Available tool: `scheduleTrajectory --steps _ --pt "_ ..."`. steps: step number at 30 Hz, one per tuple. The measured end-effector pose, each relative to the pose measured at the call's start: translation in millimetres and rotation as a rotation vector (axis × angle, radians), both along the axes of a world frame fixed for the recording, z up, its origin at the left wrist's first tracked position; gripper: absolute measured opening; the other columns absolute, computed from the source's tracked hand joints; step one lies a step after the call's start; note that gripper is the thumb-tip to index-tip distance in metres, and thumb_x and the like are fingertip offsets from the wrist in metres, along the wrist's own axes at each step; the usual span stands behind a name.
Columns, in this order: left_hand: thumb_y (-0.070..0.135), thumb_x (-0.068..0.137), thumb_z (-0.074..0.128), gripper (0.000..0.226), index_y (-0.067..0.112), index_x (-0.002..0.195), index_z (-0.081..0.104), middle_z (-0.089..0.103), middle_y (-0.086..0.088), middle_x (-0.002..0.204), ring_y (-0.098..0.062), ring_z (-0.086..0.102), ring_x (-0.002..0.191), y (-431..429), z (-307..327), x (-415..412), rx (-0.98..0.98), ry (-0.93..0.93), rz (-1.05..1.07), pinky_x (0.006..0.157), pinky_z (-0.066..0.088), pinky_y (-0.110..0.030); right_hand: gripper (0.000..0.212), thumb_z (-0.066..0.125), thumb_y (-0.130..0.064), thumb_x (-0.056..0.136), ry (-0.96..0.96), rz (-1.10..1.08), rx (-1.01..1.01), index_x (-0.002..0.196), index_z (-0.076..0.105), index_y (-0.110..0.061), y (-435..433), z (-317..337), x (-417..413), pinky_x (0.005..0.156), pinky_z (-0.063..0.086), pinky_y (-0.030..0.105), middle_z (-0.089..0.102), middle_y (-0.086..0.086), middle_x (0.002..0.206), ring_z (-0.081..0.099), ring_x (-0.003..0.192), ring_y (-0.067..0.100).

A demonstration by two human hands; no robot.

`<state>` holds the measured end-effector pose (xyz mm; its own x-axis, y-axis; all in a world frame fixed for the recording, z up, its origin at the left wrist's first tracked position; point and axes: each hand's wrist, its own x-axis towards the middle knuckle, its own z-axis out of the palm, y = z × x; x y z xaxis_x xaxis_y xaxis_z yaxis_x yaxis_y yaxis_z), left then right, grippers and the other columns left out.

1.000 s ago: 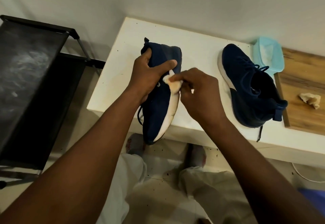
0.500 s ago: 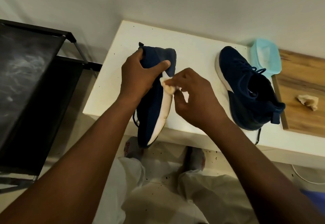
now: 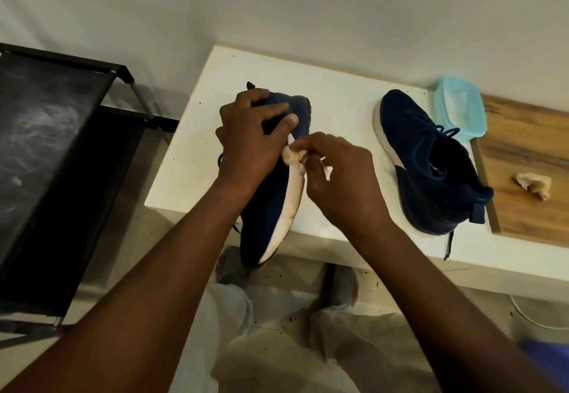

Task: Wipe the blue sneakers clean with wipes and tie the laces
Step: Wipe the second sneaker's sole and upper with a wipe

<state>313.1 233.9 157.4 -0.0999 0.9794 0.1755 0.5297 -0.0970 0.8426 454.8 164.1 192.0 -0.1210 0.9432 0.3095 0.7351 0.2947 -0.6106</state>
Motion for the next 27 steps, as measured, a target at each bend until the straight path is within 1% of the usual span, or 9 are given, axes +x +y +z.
scheduleTrajectory --steps 5,8,10,12,16,20,23,25,27 --pt "0.024 0.098 0.066 0.025 0.023 0.121 0.074 0.063 0.006 0.135 -0.013 0.054 0.127 6.8 -3.7 -3.1 -0.012 -0.096 -0.030 0.110 0.044 -0.034 0.025 0.068 -0.023 0.088 -0.033 0.101 -0.049 0.112 0.075 -0.018 -27.7 2.8 -2.4 0.094 0.052 0.030 0.072 -0.003 0.113 0.065 0.103 0.014" --pt "0.020 0.098 0.062 0.027 0.021 0.122 0.073 0.063 0.006 0.135 -0.018 0.053 0.128 6.2 -5.7 -1.3 -0.028 -0.146 -0.043 0.109 0.042 -0.031 0.016 0.070 -0.010 0.088 -0.029 0.066 0.013 0.101 0.078 -0.015 -4.1 0.1 -9.2 0.083 0.053 0.030 0.074 0.003 0.099 0.066 0.090 0.019" --pt "0.017 0.098 0.060 0.029 0.021 0.123 0.072 0.063 0.007 0.135 -0.018 0.052 0.129 4.5 -5.4 0.4 -0.021 -0.174 -0.050 0.111 0.041 -0.032 0.016 0.069 -0.005 0.087 0.004 0.010 -0.014 0.096 0.080 -0.014 19.5 0.5 -9.4 0.081 0.052 0.024 0.075 0.003 0.093 0.065 0.085 0.014" --pt "0.011 0.098 0.059 0.030 0.017 0.125 0.071 0.063 0.007 0.134 -0.014 0.052 0.130 3.6 -3.7 0.9 -0.025 -0.208 -0.043 0.113 0.039 -0.028 0.017 0.071 -0.004 0.087 0.043 -0.049 -0.077 0.093 0.081 -0.016 42.7 2.9 -6.6 0.077 0.046 0.012 0.075 0.000 0.090 0.061 0.081 0.006" --pt "0.012 0.095 0.058 0.033 0.023 0.123 0.072 0.066 0.012 0.129 -0.012 0.055 0.127 3.4 -2.1 5.4 0.002 -0.225 -0.057 0.110 0.043 -0.030 0.016 0.071 -0.005 0.083 0.004 -0.102 -0.148 0.086 0.081 -0.016 96.8 6.2 -1.0 0.071 0.040 0.006 0.073 0.000 0.088 0.062 0.080 0.008" --pt "0.014 0.092 0.056 0.039 0.026 0.126 0.070 0.067 0.012 0.128 -0.010 0.058 0.124 3.4 -7.7 8.3 0.026 -0.195 -0.056 0.107 0.046 -0.031 0.020 0.063 -0.003 0.084 -0.082 -0.126 -0.252 0.087 0.079 -0.014 146.3 0.8 -4.6 0.078 0.052 0.023 0.075 0.002 0.093 0.069 0.090 0.017" --pt "0.016 0.089 0.054 0.042 0.025 0.127 0.069 0.066 0.011 0.129 -0.017 0.056 0.127 4.9 -10.9 9.2 0.025 -0.170 -0.055 0.108 0.048 -0.038 0.033 0.053 0.001 0.081 -0.266 -0.098 -0.257 0.091 0.078 -0.018 147.1 -3.7 -5.8 0.073 0.043 0.022 0.074 0.003 0.098 0.067 0.092 0.021" --pt "0.010 0.089 0.054 0.042 0.019 0.126 0.070 0.066 0.008 0.130 -0.017 0.054 0.128 4.8 -11.1 10.1 0.010 -0.167 -0.047 0.108 0.043 -0.022 0.028 0.055 -0.001 0.084 -0.337 -0.069 -0.155 0.093 0.078 -0.015 119.3 -1.3 -3.1 0.072 0.044 0.026 0.073 0.006 0.095 0.065 0.089 0.026" --pt "0.004 0.092 0.056 0.041 0.016 0.129 0.068 0.063 0.006 0.135 -0.015 0.050 0.131 3.3 -10.9 10.4 -0.012 -0.159 -0.019 0.102 0.032 -0.007 0.023 0.056 -0.007 0.091 -0.281 -0.040 -0.038 0.090 0.078 -0.013 70.3 0.9 -1.8 0.070 0.046 0.032 0.070 0.007 0.087 0.060 0.080 0.026"
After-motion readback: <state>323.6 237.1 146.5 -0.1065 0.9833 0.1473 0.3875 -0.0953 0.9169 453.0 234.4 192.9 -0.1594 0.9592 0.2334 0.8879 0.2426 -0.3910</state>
